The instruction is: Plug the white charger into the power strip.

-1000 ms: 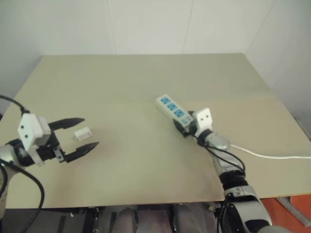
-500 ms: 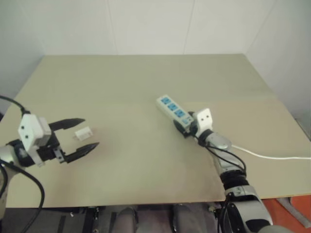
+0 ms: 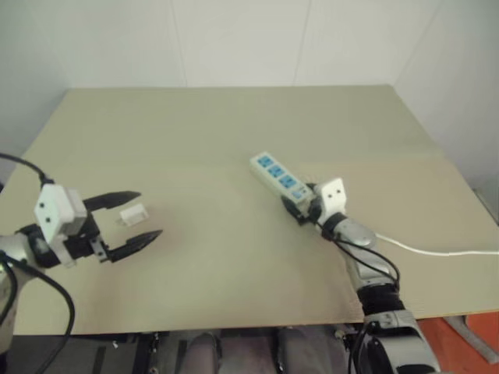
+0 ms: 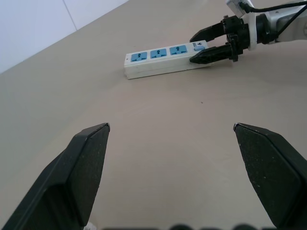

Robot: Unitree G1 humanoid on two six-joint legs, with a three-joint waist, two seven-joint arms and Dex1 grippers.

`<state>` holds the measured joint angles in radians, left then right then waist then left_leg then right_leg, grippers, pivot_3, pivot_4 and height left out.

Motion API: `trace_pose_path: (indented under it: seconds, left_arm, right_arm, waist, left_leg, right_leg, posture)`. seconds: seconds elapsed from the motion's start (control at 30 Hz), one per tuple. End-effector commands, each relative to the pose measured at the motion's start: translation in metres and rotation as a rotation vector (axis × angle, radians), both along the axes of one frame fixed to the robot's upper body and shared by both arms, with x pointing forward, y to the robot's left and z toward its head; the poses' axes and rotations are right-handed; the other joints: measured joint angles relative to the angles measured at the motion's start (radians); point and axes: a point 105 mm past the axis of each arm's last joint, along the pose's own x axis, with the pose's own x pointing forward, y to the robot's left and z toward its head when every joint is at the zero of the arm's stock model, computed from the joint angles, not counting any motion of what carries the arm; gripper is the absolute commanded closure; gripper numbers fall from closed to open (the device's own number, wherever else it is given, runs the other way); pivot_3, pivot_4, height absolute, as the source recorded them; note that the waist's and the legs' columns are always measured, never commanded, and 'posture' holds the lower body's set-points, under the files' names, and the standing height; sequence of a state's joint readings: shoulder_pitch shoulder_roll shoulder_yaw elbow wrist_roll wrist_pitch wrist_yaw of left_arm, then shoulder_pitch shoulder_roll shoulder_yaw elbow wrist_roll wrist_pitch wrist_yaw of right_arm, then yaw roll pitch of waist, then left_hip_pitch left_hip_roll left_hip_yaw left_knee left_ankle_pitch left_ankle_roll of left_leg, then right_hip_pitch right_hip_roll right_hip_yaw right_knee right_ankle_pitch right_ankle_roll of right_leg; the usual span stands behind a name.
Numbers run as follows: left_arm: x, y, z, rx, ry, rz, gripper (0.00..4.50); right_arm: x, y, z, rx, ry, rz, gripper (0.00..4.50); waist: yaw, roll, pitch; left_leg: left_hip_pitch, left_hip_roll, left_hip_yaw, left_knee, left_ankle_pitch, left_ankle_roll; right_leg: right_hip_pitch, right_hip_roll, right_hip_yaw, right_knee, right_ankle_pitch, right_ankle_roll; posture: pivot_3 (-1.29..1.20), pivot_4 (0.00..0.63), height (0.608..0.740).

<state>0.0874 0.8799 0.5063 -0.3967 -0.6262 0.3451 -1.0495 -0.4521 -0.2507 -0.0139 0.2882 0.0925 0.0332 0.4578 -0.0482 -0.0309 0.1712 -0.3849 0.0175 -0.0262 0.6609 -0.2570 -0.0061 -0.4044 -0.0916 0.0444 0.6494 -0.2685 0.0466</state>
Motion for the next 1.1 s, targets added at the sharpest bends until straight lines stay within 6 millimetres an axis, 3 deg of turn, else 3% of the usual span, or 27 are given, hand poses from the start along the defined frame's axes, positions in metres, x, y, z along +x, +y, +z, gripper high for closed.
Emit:
trace_pose_path:
  seconds: [0.03,0.77,0.93,1.1]
  left_arm:
    - [0.000,-0.002,0.006,0.006,-0.038,-0.009,0.00]
    - [0.001,-0.003,0.006,0.003,-0.047,-0.008,0.00]
    - [0.000,-0.002,0.006,0.005,-0.047,-0.008,0.00]
    - [0.000,-0.002,0.006,0.009,-0.044,-0.010,0.00]
  right_arm:
    - [-0.001,-0.005,0.014,0.015,-0.039,-0.008,0.04]
    - [0.010,-0.002,-0.016,0.033,0.067,0.038,0.04]
    - [0.004,0.004,-0.020,0.033,0.084,0.117,1.09]
    - [0.002,0.002,-0.019,0.033,0.078,0.142,1.09]
  waist:
    - [0.001,0.000,0.000]
    - [0.000,0.000,0.000]
    - [-0.001,0.000,0.000]
    - [-0.001,0.000,0.000]
  left_leg:
    - [0.000,0.000,0.000,0.000,0.000,0.000]
    - [0.002,0.000,0.000,0.000,0.000,0.000]
    - [0.002,0.000,0.000,0.000,0.000,0.000]
    - [0.002,0.000,0.000,0.000,0.000,0.000]
  right_leg:
    - [0.000,0.000,0.000,0.000,0.000,0.000]
    - [0.002,0.000,0.000,0.000,0.000,0.000]
    - [0.001,0.000,0.000,0.000,0.000,0.000]
    - [0.001,0.000,0.000,0.000,0.000,0.000]
  posture:
    - [0.00,0.150,0.740]
    - [0.00,0.150,0.740]
    - [0.00,0.150,0.740]
    - [0.00,0.150,0.740]
